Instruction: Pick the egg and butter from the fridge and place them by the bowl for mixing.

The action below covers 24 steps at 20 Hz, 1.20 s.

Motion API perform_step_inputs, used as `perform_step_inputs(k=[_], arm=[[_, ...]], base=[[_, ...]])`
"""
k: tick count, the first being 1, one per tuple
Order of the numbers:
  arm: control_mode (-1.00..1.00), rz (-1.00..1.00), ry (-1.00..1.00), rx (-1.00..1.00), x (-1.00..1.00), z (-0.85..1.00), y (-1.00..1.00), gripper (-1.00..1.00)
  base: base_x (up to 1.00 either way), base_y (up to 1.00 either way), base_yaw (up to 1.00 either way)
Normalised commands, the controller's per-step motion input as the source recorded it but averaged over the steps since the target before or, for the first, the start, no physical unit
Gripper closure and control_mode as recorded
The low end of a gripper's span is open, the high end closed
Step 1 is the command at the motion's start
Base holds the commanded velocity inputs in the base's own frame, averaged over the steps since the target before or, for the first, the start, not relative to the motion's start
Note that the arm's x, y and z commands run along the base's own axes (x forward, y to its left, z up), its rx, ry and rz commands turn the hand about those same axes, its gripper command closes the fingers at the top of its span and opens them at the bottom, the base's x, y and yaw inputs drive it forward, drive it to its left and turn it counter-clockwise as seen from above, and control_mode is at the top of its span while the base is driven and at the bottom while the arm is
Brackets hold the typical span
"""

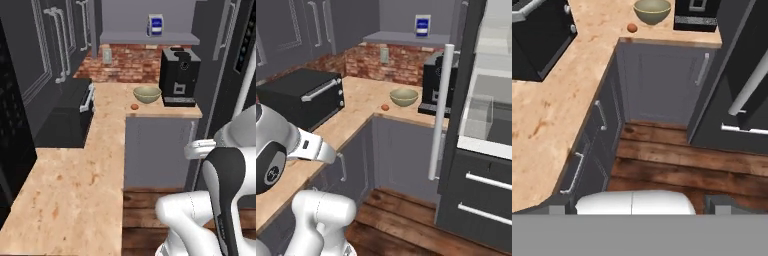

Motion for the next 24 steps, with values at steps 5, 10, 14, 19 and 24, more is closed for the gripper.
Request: perform_step_inputs(k=[5,10,14,19,24], arm=[[1.0,0.0,0.0,0.0,0.0,0.0,0.0,-1.0],[1.0,0.0,0.0,0.0,0.0,0.0,0.0,-1.0],[1.0,0.0,0.0,0.0,0.0,0.0,0.0,-1.0],[1.0,0.0,0.0,0.0,0.0,0.0,0.0,-1.0],[1.0,0.0,0.0,0.0,0.0,0.0,0.0,-1.0]], base=[[-0.51,-0.18,-0.39],[-0.17,-0.52,-0.3],[0.0,-0.78,-0.05],[0.0,-0.86,0.0],[0.01,-0.84,0.0]])
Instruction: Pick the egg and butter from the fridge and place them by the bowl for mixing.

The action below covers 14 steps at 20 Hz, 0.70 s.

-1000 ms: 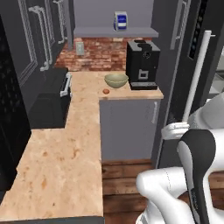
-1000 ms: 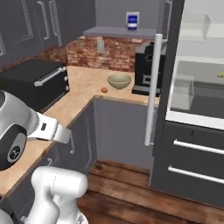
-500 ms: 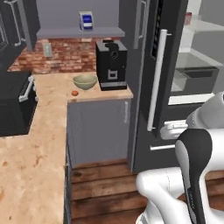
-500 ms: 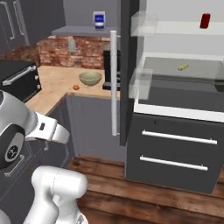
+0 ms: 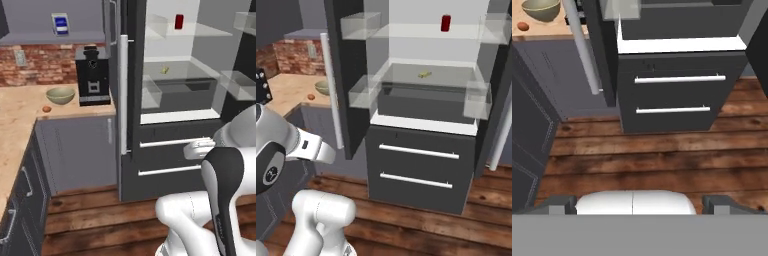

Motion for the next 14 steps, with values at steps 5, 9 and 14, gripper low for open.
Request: perform_step_inputs(k=[5,9,14], arm=[[1.0,0.0,0.0,0.0,0.0,0.0,0.0,-1.0],[1.0,0.0,0.0,0.0,0.0,0.0,0.0,-1.0],[1.0,0.0,0.0,0.0,0.0,0.0,0.0,-1.0]], base=[[0.33,-0.63,0.01],[0.68,-0.38,0.08],[0.62,-0.4,0.1]])
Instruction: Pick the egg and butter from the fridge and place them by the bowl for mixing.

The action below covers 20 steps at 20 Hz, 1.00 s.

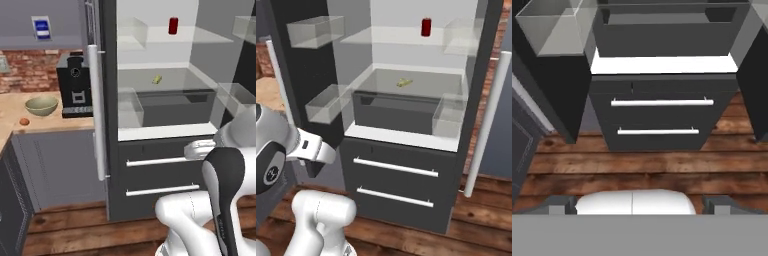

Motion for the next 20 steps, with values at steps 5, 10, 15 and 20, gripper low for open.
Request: perform_step_inputs(k=[5,10,15,20], arm=[[1.0,0.0,0.0,0.0,0.0,0.0,0.0,-1.0],[1.0,0.0,0.0,0.0,0.0,0.0,0.0,-1.0],[1.0,0.0,0.0,0.0,0.0,0.0,0.0,-1.0],[1.0,0.0,0.0,0.0,0.0,0.0,0.0,-1.0]], base=[[0.36,-0.57,0.0],[0.52,-0.4,-0.01],[0.56,-0.15,-0.07],[0.59,-0.13,-0.1]])
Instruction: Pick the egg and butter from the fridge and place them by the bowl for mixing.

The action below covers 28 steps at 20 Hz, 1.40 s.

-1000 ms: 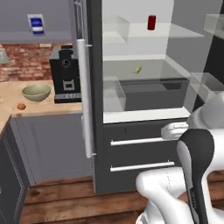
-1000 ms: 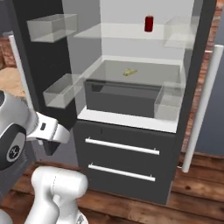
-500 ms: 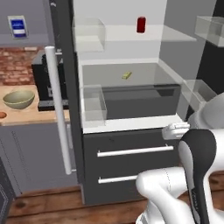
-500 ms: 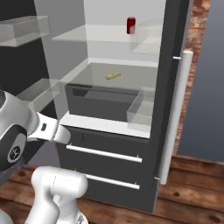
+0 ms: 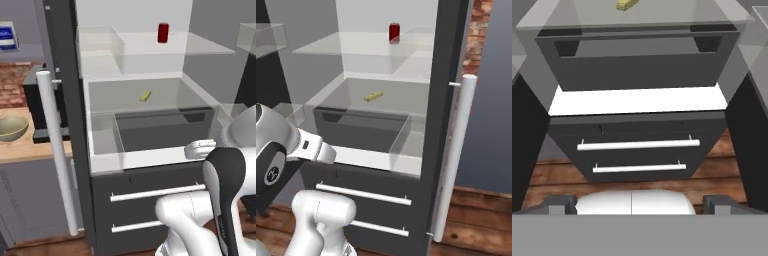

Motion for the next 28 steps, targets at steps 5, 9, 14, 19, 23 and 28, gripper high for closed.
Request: perform_step_inputs(k=[5,9,14,19,23,28], arm=[[1.0,0.0,0.0,0.0,0.0,0.0,0.0,-1.0],[1.0,0.0,0.0,0.0,0.0,0.0,0.0,-1.0],[1.0,0.0,0.0,0.0,0.0,0.0,0.0,-1.0],[1.0,0.0,0.0,0.0,0.0,0.0,0.0,-1.0],[1.0,0.0,0.0,0.0,0.0,0.0,0.0,-1.0],[1.0,0.0,0.0,0.0,0.0,0.0,0.0,-1.0]], base=[[0.66,-0.08,-0.01],[0.68,-0.02,0.0],[0.51,-0.12,0.0],[0.18,-0.05,0.0],[0.0,0.0,0.0],[0.0,0.0,0.01]])
